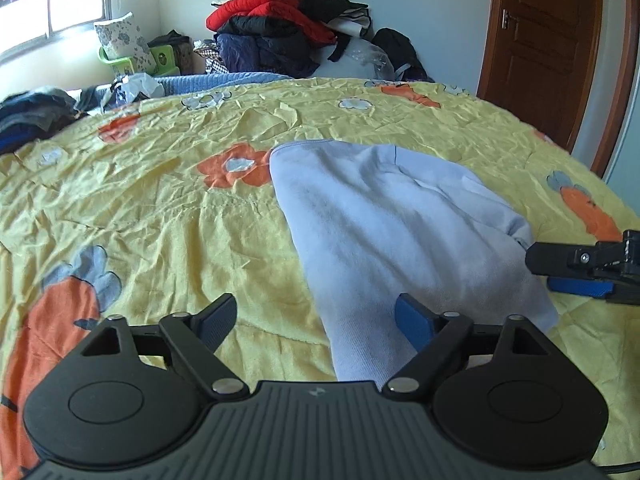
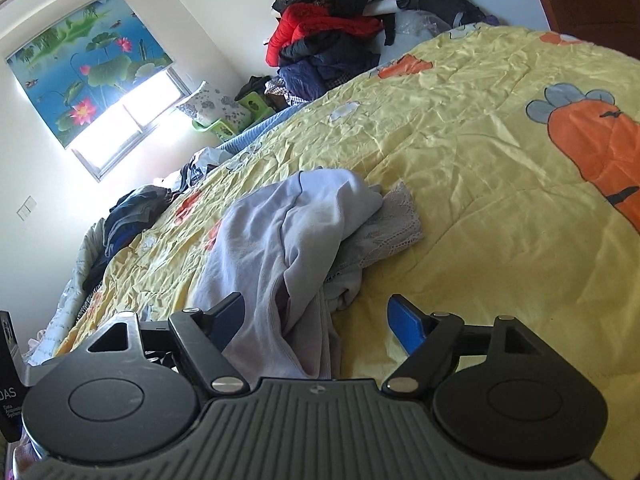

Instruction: Fold small clothes

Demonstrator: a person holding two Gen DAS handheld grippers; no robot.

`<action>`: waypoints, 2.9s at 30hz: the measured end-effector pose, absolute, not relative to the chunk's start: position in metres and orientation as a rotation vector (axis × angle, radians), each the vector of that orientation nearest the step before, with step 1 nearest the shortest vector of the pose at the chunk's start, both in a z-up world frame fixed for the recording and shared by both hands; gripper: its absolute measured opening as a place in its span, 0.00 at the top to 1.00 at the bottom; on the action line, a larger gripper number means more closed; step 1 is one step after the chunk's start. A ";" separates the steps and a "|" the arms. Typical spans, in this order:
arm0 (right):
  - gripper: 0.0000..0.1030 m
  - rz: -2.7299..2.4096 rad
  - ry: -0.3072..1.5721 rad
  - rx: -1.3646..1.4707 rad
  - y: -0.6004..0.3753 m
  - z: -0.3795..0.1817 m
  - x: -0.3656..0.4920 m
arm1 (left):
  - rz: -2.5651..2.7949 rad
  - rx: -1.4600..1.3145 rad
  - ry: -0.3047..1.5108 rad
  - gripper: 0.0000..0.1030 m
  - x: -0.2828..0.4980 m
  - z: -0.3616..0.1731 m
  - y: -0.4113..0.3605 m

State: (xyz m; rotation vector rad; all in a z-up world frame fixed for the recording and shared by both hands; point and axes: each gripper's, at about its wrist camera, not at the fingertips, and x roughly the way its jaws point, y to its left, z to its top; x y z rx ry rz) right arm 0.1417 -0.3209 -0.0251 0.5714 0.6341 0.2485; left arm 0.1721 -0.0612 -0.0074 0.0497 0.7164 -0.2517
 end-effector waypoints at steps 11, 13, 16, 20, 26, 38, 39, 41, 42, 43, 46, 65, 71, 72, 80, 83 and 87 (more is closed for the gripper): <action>0.19 0.370 0.656 0.688 -0.331 -0.045 0.181 | -0.511 -0.522 0.875 0.08 0.238 -0.035 -0.007; 0.19 0.417 0.640 0.702 -0.330 -0.049 0.190 | -0.564 -0.587 0.885 0.08 0.246 -0.040 -0.010; 0.19 0.448 0.634 0.651 -0.318 -0.048 0.201 | -0.581 -0.639 0.861 0.08 0.253 -0.045 -0.015; 0.18 0.454 0.626 0.644 -0.306 -0.046 0.210 | -0.579 -0.697 0.837 0.15 0.262 -0.050 -0.014; 0.63 0.392 0.634 0.729 -0.312 -0.057 0.211 | -0.509 -0.709 0.873 0.76 0.271 -0.061 -0.005; 0.71 0.452 0.607 0.842 -0.281 -0.059 0.218 | -0.447 -0.565 0.729 0.83 0.258 -0.020 0.022; 0.71 0.460 0.611 0.833 -0.276 -0.058 0.219 | -0.439 -0.553 0.731 0.83 0.257 -0.019 0.025; 0.70 0.453 0.628 0.798 -0.267 -0.058 0.222 | -0.415 -0.530 0.775 0.82 0.259 -0.025 0.029; 0.68 0.439 0.644 0.781 -0.264 -0.060 0.223 | -0.401 -0.527 0.803 0.82 0.260 -0.030 0.029; 0.67 0.429 0.655 0.774 -0.262 -0.060 0.223 | -0.389 -0.529 0.822 0.79 0.261 -0.033 0.030; 0.62 0.419 0.668 0.780 -0.266 -0.056 0.216 | -0.377 -0.530 0.820 0.70 0.254 -0.032 0.034; 0.83 0.478 0.721 0.824 -0.275 -0.057 0.134 | -0.438 -0.531 0.864 0.87 0.166 -0.033 0.038; 0.76 0.430 0.729 0.723 -0.269 -0.054 0.127 | -0.358 -0.425 0.808 0.87 0.151 -0.027 0.035; 0.69 0.419 0.717 0.671 -0.265 -0.049 0.122 | -0.337 -0.374 0.780 0.86 0.144 -0.022 0.031; 0.44 0.326 0.631 0.272 -0.232 -0.023 0.077 | -0.166 -0.220 0.695 0.27 0.104 -0.019 0.029; 0.40 0.309 0.614 0.188 -0.224 -0.020 0.066 | -0.114 -0.200 0.681 0.22 0.093 -0.021 0.034; 0.36 0.297 0.592 0.096 -0.213 -0.017 0.054 | -0.063 -0.174 0.691 0.20 0.086 -0.026 0.037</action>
